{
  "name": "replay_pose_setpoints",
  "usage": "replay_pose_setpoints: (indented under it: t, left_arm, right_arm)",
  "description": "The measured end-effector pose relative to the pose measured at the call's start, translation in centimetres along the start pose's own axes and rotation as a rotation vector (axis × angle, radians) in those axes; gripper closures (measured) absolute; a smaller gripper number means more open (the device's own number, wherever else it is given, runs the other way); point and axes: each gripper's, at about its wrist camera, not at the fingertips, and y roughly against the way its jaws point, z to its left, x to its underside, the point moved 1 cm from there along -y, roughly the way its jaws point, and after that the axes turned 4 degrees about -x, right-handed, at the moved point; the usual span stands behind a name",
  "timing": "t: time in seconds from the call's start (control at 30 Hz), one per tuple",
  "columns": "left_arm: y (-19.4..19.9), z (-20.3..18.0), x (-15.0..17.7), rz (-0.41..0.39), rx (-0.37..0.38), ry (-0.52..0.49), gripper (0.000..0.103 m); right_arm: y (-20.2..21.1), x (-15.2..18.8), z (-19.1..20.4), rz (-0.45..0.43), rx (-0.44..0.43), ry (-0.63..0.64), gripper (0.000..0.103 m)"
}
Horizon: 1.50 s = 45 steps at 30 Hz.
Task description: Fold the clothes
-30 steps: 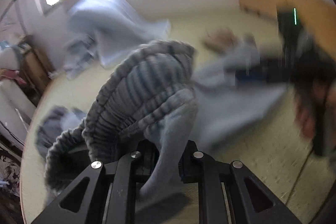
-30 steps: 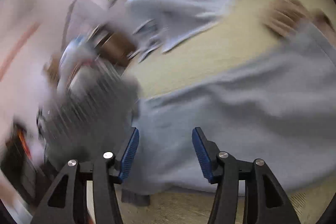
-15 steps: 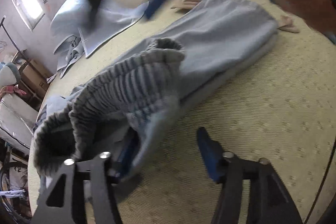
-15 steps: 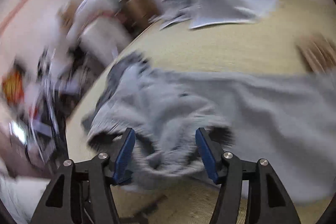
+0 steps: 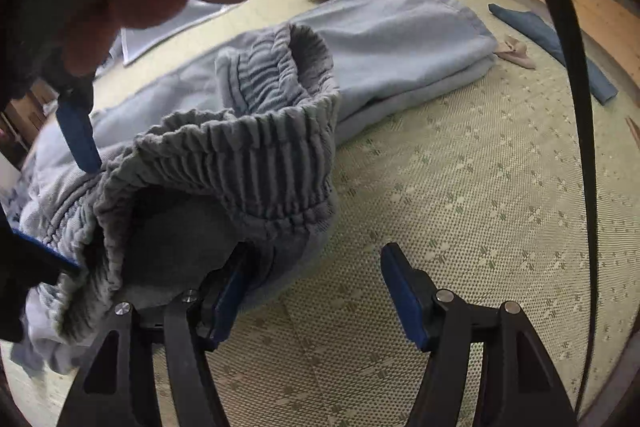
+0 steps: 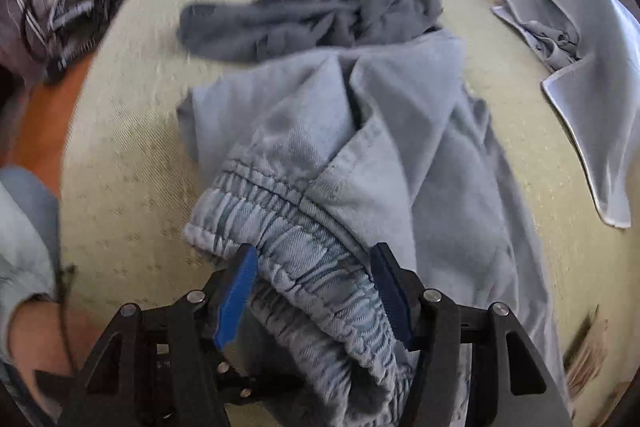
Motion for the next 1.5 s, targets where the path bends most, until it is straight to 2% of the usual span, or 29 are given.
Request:
replay_pose_setpoints:
  t: [0.2, 0.33, 0.43, 0.57, 0.67, 0.7, 0.73, 0.77, 0.8, 0.83, 0.97, 1.07, 1.13, 1.2, 1.23, 1.33, 1.47, 1.5]
  left_arm:
    - [0.3, -0.7, 0.1, -0.013, -0.006, -0.025, 0.033]
    - [0.8, -2.0, 0.6, -0.019, -0.029, -0.098, 0.033]
    - [0.9, -2.0, 0.7, -0.016, -0.023, -0.104, 0.033]
    - [1.0, -1.8, 0.8, -0.013, -0.014, -0.108, 0.033]
    - [1.1, -1.7, 0.9, -0.011, -0.007, -0.111, 0.033]
    - [1.2, -1.7, 0.9, -0.010, -0.005, -0.112, 0.033]
    - [1.2, -1.7, 0.9, -0.009, -0.003, -0.113, 0.033]
    - [1.2, -1.6, 0.9, -0.008, 0.000, -0.114, 0.033]
    - [1.3, -1.6, 0.9, -0.007, 0.002, -0.115, 0.033]
    - [1.3, -1.6, 0.9, -0.006, 0.002, -0.115, 0.033]
    - [1.1, -1.5, 0.9, 0.001, 0.000, -0.119, 0.033]
    - [1.3, -1.5, 0.5, -0.005, 0.000, -0.117, 0.033]
    - [1.4, -1.4, 0.3, 0.000, 0.007, -0.116, 0.033]
    - [1.3, -1.5, 0.5, 0.009, 0.010, -0.126, 0.033]
    - [1.3, -1.6, 0.6, 0.014, 0.011, -0.132, 0.033]
    - [1.3, -1.8, 0.8, 0.027, 0.016, -0.147, 0.033]
    - [1.2, -1.7, 0.8, 0.033, 0.023, -0.144, 0.033]
    - [1.2, -1.7, 0.7, 0.035, 0.022, -0.145, 0.033]
  right_arm:
    - [1.5, 0.3, 0.4, 0.030, 0.002, 0.024, 0.042]
    - [0.1, -0.6, 2.1, 0.134, 0.045, 0.128, 0.042]
    - [-0.5, -0.9, 3.3, 0.178, 0.046, 0.188, 0.042]
    - [-1.0, 0.0, 3.6, 0.200, 0.124, 0.223, 0.042]
    - [-0.3, 0.1, 2.5, 0.129, 0.185, 0.163, 0.045]
    - [0.1, 0.1, 2.0, 0.087, 0.182, 0.132, 0.048]
    - [0.6, 0.0, 1.6, 0.039, 0.170, 0.097, 0.058]
    - [0.9, 0.0, 1.1, 0.000, 0.158, 0.064, 0.073]
    - [1.1, -0.1, 0.6, -0.034, 0.156, 0.030, 0.080]
    - [1.3, -0.2, 0.1, -0.059, 0.156, -0.002, 0.094]
    - [5.0, 0.4, -3.9, -0.210, 0.076, -0.218, 0.097]
    - [8.3, 3.0, -7.6, -0.347, 0.003, -0.441, 0.098]
    - [9.3, 6.3, -10.3, -0.426, -0.039, -0.612, 0.098]
    - [8.6, 10.7, -13.5, -0.482, -0.084, -0.816, 0.098]
    - [7.9, 12.5, -14.8, -0.489, -0.100, -0.904, 0.097]
    - [4.4, 17.4, -17.8, -0.404, -0.101, -1.110, 0.092]
    - [4.1, 20.9, -17.9, -0.392, -0.029, -1.213, 0.089]
    - [4.6, 21.6, -17.6, -0.419, -0.024, -1.227, 0.087]
